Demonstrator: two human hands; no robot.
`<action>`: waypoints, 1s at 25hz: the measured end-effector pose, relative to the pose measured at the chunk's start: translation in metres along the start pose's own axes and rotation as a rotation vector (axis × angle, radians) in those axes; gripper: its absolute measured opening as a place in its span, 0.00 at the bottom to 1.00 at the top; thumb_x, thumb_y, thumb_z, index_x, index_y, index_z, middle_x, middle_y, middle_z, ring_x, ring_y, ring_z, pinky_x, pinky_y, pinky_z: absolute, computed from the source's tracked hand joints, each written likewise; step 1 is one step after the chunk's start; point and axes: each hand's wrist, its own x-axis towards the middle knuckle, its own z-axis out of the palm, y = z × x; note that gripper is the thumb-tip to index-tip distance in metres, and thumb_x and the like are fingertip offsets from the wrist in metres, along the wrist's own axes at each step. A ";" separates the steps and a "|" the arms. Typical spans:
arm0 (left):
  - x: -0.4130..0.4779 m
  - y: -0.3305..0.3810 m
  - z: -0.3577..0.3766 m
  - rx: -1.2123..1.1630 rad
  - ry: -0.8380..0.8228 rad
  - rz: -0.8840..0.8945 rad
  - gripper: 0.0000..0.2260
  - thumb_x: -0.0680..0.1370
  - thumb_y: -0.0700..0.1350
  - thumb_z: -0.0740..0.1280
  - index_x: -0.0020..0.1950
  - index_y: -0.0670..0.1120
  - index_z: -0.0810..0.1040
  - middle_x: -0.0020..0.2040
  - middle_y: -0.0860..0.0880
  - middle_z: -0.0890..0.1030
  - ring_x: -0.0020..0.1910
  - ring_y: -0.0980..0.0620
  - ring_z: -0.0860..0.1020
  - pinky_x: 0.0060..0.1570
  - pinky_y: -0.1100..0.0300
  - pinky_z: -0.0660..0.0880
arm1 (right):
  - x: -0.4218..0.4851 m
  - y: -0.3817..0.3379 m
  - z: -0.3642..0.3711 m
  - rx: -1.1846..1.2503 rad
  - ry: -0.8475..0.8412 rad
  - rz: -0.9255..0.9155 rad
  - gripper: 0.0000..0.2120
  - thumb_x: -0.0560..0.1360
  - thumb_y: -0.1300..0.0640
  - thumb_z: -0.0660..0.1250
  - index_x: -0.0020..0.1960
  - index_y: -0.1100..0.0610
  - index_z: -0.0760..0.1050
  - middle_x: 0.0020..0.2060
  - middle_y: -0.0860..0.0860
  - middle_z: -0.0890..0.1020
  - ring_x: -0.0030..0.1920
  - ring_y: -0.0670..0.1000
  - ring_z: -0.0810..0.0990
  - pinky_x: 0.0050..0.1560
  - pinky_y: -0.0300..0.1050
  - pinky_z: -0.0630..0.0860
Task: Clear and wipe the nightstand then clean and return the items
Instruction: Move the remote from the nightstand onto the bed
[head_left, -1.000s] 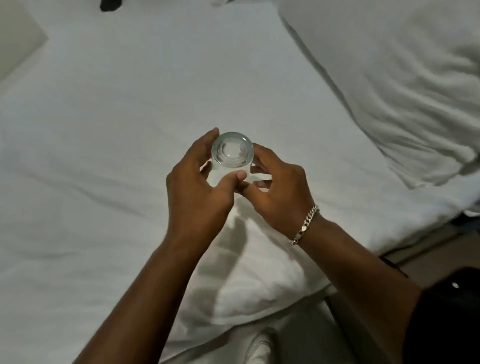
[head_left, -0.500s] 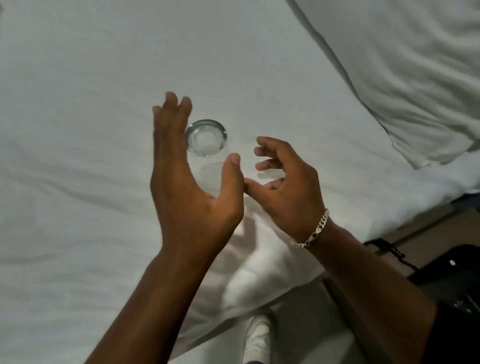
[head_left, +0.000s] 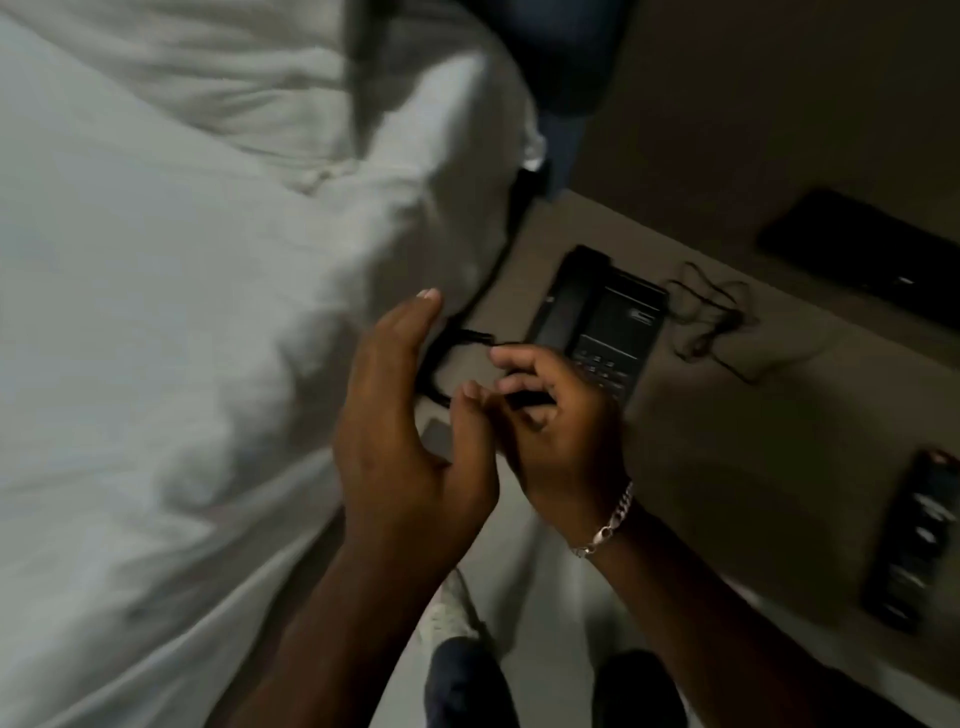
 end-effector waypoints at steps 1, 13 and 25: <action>-0.009 0.013 0.030 -0.007 -0.065 0.011 0.22 0.75 0.37 0.64 0.69 0.38 0.72 0.66 0.43 0.76 0.66 0.49 0.75 0.64 0.50 0.74 | -0.007 0.014 -0.032 0.003 0.050 0.054 0.14 0.70 0.51 0.74 0.55 0.49 0.78 0.46 0.47 0.82 0.47 0.46 0.81 0.40 0.49 0.82; -0.181 0.127 0.345 -0.101 -0.733 -0.192 0.18 0.75 0.44 0.65 0.64 0.56 0.73 0.56 0.68 0.74 0.57 0.74 0.72 0.61 0.59 0.77 | -0.115 0.209 -0.329 -0.195 0.656 0.390 0.10 0.75 0.59 0.69 0.55 0.58 0.78 0.50 0.53 0.84 0.50 0.47 0.81 0.51 0.30 0.76; -0.196 0.130 0.430 0.094 -0.906 -0.331 0.13 0.76 0.34 0.66 0.57 0.47 0.81 0.48 0.55 0.80 0.44 0.58 0.78 0.43 0.72 0.74 | -0.107 0.270 -0.360 -0.114 0.505 0.698 0.16 0.78 0.62 0.62 0.65 0.58 0.73 0.58 0.57 0.81 0.59 0.56 0.79 0.58 0.47 0.77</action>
